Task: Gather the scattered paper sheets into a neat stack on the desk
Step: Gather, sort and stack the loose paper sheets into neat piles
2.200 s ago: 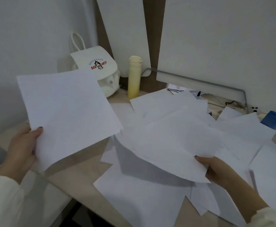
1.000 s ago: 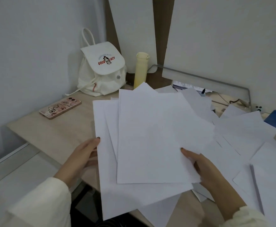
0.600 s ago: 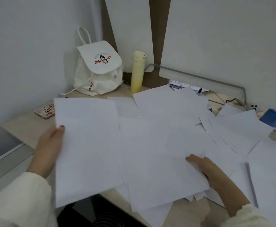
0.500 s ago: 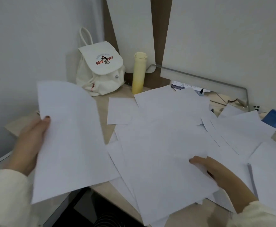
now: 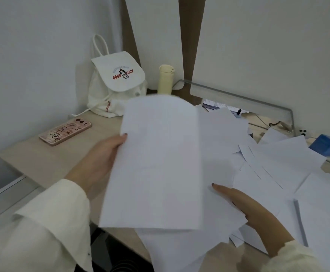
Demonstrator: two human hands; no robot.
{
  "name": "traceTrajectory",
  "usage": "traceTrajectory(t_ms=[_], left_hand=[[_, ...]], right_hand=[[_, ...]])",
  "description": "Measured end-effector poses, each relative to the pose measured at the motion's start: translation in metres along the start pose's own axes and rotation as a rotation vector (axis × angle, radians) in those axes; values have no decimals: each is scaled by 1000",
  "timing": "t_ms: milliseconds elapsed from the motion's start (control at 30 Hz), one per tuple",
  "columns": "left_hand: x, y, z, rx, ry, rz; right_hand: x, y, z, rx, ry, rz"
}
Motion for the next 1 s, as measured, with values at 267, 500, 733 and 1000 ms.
traceTrajectory(t_ms=[267,500,733,1000], left_hand=[[69,17,19,-341,-82,-528],[64,12,56,-330,-117,-281],[56,13,54,-31,-146,-132],[78,6,56,-93,-325,-128]], right_hand=[[-14,8,-1,-74,-50,-145],[-12,25,9,-50,-205,-422],[-4,50,23,20,-262,-491],[-8,30,13,-322,-323,-334]])
Point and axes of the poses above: each hand's wrist, its own z-axis away from the middle knuckle, its own y-axis out of the palm, x = y × z, the point moved 4 cm from there along -z, towards the middle knuckle, and after that the axes turned 11 degrees about -z, right-handed, at the moved point
